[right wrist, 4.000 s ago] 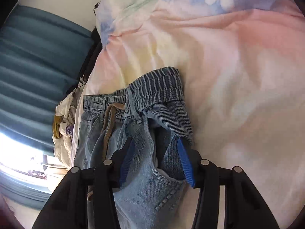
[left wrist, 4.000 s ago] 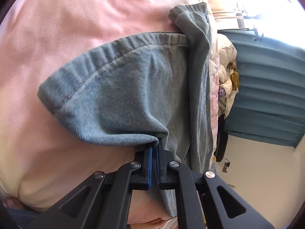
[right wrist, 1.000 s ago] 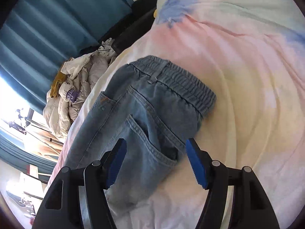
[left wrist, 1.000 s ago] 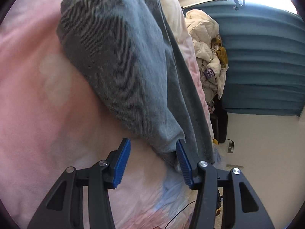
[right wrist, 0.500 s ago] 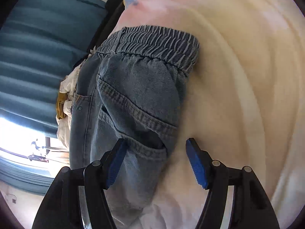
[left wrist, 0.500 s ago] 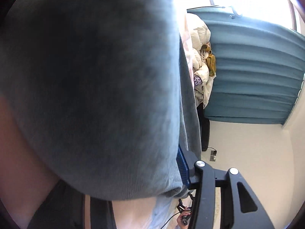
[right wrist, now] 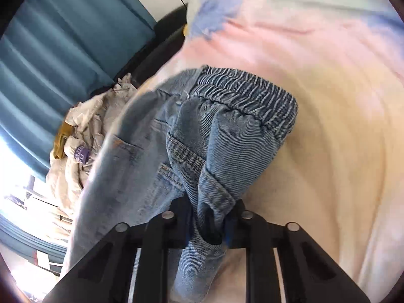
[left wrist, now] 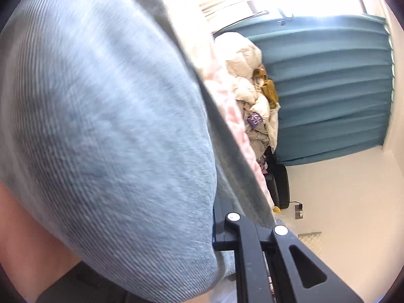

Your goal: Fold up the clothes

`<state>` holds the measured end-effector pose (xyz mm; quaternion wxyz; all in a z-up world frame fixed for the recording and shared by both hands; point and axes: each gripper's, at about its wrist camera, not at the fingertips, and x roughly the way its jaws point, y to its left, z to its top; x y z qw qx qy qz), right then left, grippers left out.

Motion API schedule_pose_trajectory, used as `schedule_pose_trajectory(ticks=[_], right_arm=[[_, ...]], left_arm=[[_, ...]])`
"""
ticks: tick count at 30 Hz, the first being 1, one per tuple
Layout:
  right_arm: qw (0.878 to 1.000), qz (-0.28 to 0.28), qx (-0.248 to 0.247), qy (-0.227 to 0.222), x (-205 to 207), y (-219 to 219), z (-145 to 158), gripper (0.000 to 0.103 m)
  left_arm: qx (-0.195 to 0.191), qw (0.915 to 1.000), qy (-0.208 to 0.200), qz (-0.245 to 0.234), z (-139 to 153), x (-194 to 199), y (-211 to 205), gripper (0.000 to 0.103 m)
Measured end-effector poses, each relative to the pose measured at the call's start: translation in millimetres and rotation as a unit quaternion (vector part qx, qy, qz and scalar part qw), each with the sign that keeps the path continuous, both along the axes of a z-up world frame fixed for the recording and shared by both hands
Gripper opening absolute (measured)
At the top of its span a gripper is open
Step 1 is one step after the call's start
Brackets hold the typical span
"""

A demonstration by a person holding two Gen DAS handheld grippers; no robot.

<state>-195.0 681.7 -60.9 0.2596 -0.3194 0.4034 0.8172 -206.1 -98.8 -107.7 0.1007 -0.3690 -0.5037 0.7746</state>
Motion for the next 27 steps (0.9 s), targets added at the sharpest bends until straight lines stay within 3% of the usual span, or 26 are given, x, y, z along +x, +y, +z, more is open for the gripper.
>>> schedule_pose_trajectory(ticks=[8,13,16,22,27], right_arm=[[1.0,-0.007,0.009,0.017,65.0,12.2,60.8,0.013],[1.0,-0.022,0.018,0.011,136.4,38.3,75.2,0.013],[1.0,-0.022,0.016,-0.011,165.8,48.8,57.9,0.013],[0.998,-0.009,0.013,-0.061,207.0,58.2,15.9,0.014],[0.994,0.014,0.02,-0.103,210.2,49.9,16.4,0.03]], left_arm=[[0.009,0.9992,0.003,-0.039,43.1,57.5,7.3,0.007],[-0.002,0.9951,-0.052,-0.085,20.3,94.5,40.5,0.007],[-0.011,0.9912,-0.092,-0.095,-2.1,90.7,39.5,0.007],[-0.028,0.9898,-0.11,-0.086,-23.6,104.0,25.4,0.007],[0.002,0.9873,-0.141,-0.073,-30.1,117.5,12.0,0.012]])
